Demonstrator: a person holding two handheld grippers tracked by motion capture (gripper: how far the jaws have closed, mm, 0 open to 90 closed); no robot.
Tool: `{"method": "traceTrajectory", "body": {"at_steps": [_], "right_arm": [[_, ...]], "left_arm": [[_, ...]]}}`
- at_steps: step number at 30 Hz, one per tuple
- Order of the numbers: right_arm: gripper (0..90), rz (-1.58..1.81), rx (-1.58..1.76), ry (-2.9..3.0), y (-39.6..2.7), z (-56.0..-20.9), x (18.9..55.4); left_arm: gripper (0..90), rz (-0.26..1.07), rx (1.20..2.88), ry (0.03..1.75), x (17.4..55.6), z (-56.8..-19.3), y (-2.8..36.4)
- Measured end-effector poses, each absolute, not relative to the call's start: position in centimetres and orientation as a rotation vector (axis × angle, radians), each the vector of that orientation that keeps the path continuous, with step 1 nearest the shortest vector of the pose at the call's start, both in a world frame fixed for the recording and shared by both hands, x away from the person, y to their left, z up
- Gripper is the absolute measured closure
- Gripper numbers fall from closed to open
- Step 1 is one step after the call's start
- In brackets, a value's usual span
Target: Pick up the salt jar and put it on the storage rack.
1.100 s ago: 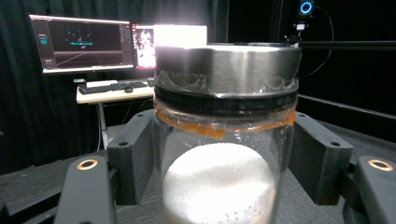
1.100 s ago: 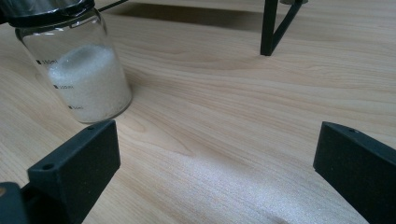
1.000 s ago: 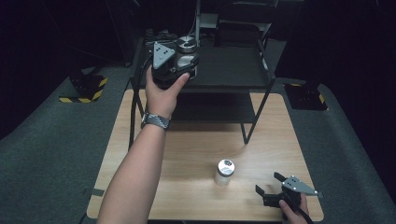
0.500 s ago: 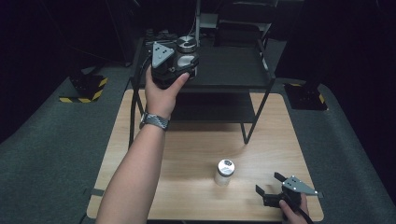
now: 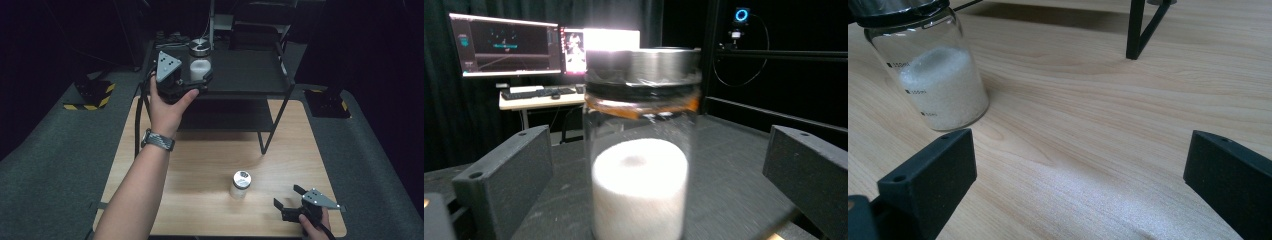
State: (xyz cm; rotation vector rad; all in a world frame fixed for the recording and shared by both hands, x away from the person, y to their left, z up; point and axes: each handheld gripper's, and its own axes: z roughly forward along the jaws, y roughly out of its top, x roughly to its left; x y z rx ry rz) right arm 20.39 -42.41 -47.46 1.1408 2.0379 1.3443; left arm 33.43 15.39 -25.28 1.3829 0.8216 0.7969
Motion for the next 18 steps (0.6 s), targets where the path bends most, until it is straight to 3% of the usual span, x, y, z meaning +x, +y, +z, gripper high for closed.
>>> {"method": "traceTrajectory", "body": {"at_steps": [18], "right_arm": [[0.4,1.329,1.131,2.043,-42.2,-47.4,20.3]], "left_arm": [[0.4,0.832,1.381,0.779,28.5,-28.6,17.9]]}}
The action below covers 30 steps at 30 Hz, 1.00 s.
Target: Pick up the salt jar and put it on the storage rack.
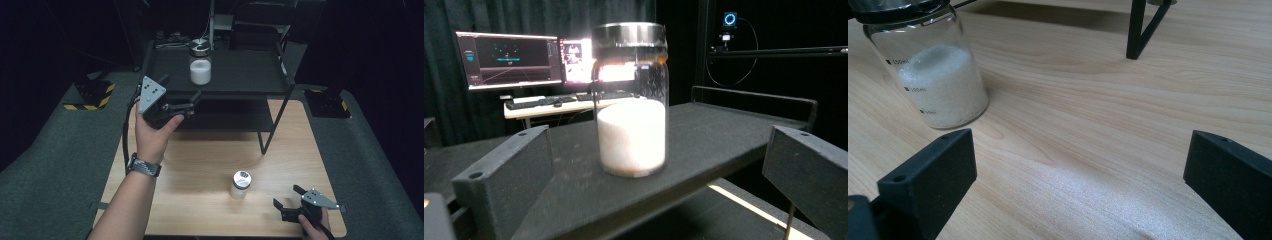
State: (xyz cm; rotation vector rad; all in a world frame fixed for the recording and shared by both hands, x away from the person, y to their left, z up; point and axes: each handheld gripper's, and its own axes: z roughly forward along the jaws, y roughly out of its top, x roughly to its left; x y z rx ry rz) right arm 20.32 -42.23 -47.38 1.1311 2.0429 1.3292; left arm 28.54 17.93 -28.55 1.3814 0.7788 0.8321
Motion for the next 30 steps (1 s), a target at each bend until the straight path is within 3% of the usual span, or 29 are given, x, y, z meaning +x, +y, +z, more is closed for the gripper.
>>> {"method": "traceTrajectory", "body": {"at_steps": [30], "right_arm": [[0.4,1.317,1.135,2.047,-42.0,-47.3,20.4]], "left_arm": [[0.4,0.781,1.4,0.786,22.1,-39.3,20.6]]}}
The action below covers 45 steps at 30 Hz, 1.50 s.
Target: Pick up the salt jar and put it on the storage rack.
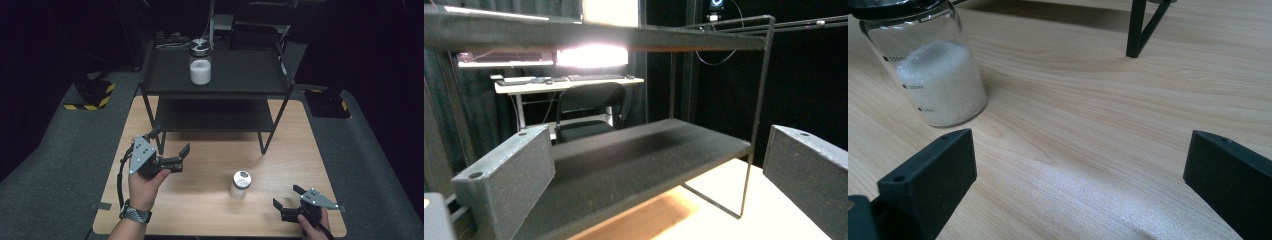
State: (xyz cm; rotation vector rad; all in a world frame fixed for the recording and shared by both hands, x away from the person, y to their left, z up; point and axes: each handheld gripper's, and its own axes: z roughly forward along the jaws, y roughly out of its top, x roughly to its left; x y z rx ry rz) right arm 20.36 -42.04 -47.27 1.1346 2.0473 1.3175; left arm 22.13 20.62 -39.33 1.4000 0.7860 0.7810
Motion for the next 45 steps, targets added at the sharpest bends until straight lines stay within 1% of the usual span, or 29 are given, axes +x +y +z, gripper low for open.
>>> {"method": "traceTrajectory", "body": {"at_steps": [3,18,27,38,41,45], "right_arm": [[0.4,1.316,1.133,2.049,-42.0,-47.3,20.4],[0.4,1.32,1.134,2.044,-42.1,-47.3,20.3],[0.4,1.32,1.133,2.043,-42.1,-47.3,20.3],[0.4,1.319,1.139,2.043,-42.0,-47.3,20.3],[0.4,1.316,1.138,2.045,-42.0,-47.3,20.3],[0.4,1.312,1.137,2.047,-42.0,-47.2,20.4]], "left_arm": [[0.5,0.776,1.412,0.822,21.9,-40.2,20.8],[0.5,0.742,1.454,0.889,20.4,-44.8,22.5],[0.5,0.723,1.516,0.935,20.0,-46.1,22.5],[0.5,0.669,1.559,1.0,19.5,-48.4,22.7],[0.5,0.674,1.597,1.013,19.3,-48.7,22.6],[0.5,0.649,1.631,1.04,19.3,-48.8,22.5]]}}
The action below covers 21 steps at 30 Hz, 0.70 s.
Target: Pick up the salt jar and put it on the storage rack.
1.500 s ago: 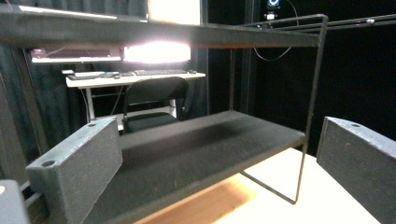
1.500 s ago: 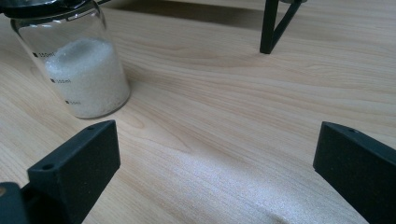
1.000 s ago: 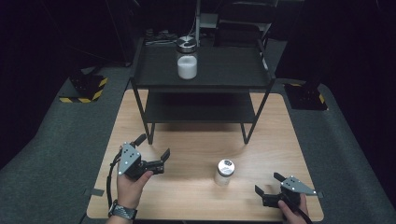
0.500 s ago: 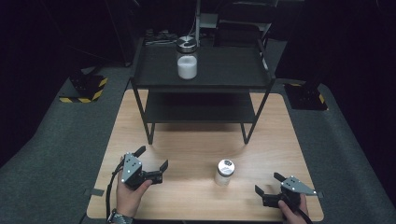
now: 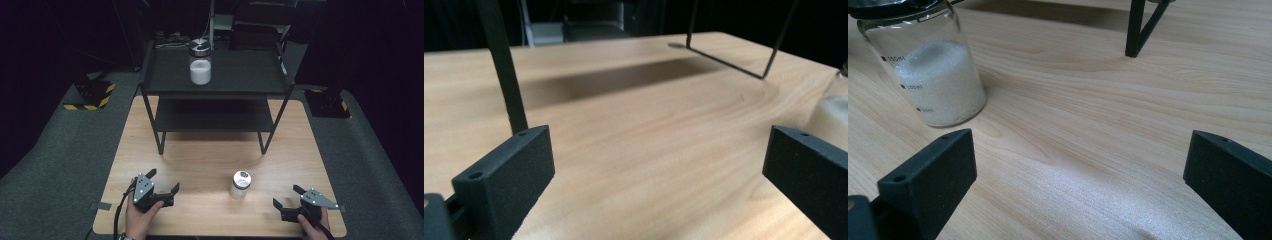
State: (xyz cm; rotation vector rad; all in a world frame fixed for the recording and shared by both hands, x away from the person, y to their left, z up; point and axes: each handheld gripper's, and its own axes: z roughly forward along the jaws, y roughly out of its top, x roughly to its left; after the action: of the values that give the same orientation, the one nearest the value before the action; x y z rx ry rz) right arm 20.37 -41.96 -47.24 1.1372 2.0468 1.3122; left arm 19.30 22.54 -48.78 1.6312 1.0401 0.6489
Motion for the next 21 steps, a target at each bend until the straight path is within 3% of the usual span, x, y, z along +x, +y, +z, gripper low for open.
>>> {"method": "traceTrajectory", "body": {"at_steps": [21], "right_arm": [[0.4,1.309,1.141,2.038,-41.9,-47.3,20.3]], "left_arm": [[0.6,0.648,1.854,1.048,19.8,-47.7,20.9]]}}
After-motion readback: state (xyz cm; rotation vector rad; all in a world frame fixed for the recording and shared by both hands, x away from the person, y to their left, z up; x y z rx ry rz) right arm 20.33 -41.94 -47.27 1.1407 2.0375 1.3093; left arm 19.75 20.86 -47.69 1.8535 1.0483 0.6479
